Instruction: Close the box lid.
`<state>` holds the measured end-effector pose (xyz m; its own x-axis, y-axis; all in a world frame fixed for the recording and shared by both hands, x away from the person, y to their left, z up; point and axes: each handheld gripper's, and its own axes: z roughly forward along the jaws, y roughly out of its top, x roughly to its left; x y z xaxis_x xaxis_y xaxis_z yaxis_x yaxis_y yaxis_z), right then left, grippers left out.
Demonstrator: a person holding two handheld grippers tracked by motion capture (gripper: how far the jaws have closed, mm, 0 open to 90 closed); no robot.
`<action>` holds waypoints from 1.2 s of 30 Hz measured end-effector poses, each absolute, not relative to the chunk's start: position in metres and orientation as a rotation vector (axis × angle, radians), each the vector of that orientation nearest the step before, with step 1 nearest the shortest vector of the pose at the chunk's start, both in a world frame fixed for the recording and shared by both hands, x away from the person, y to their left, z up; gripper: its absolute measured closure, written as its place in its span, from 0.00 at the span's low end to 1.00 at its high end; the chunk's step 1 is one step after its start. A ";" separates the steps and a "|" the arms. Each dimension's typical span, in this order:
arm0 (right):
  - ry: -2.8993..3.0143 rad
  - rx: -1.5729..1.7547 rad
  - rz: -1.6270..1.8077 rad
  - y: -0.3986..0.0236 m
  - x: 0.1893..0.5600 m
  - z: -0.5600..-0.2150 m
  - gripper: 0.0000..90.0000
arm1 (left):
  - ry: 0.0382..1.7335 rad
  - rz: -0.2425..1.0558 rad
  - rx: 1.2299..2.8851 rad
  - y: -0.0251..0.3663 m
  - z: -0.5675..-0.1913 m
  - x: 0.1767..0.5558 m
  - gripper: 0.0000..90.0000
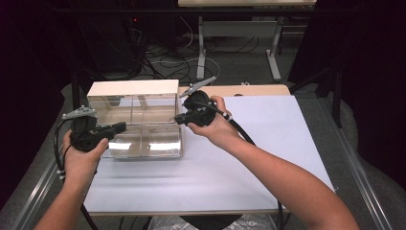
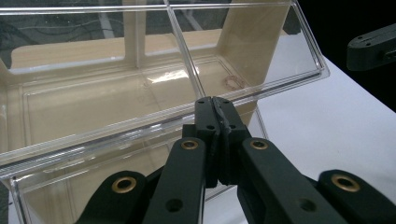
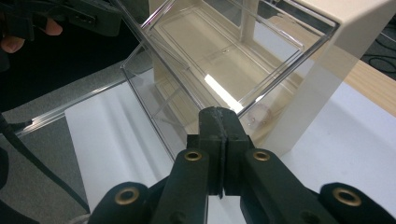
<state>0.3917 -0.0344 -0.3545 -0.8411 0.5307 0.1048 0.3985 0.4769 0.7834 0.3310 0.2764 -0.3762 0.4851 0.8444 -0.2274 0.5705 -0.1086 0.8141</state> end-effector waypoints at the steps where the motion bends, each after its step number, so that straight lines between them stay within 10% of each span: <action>1: 2.568 0.814 1.298 -0.035 0.391 -0.354 1.00 | 1.193 0.372 1.792 0.276 -0.376 0.331 1.00; 36: 2.505 0.896 1.358 -0.104 0.373 -0.368 0.88 | 1.140 0.338 1.776 0.259 -0.380 0.327 0.80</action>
